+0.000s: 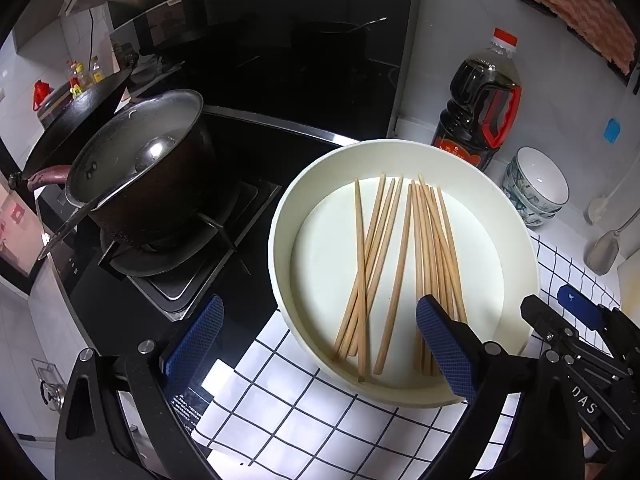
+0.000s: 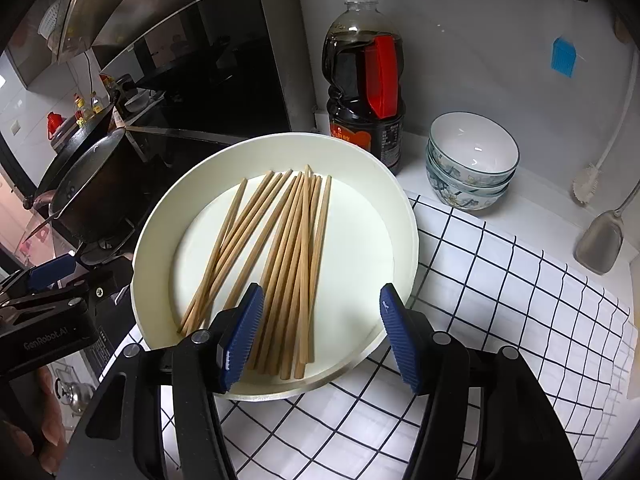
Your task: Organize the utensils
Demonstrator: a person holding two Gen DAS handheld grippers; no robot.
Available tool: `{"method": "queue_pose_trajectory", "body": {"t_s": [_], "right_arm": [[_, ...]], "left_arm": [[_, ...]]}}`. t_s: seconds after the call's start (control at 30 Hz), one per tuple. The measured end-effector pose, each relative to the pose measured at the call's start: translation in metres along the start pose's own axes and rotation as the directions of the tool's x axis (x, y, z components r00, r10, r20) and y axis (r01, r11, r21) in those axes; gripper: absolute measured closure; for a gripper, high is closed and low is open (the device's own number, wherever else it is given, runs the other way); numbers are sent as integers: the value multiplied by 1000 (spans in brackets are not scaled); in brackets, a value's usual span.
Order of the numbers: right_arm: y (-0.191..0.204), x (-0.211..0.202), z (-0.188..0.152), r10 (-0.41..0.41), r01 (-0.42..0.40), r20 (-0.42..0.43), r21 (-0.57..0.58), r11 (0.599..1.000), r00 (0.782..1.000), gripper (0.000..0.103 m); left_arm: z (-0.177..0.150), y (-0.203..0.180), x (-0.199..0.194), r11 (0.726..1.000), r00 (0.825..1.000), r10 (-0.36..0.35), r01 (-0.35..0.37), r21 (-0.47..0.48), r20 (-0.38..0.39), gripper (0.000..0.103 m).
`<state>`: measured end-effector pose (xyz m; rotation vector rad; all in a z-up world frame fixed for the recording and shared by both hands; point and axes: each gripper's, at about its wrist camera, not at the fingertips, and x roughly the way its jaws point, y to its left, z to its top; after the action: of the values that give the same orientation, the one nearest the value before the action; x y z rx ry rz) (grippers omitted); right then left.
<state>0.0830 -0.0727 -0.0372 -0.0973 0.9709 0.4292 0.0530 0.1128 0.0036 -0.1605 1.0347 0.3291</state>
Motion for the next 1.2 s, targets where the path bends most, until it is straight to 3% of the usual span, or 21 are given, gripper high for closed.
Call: {"method": "queue_pose_trajectory", "body": {"t_s": [1.2], "right_arm": [[5, -20, -5, -20, 20, 20, 5, 1000, 1000, 41]], "left_arm": [[-2, -2, -12, 1000, 1000, 22, -22, 8, -12, 6]]}}
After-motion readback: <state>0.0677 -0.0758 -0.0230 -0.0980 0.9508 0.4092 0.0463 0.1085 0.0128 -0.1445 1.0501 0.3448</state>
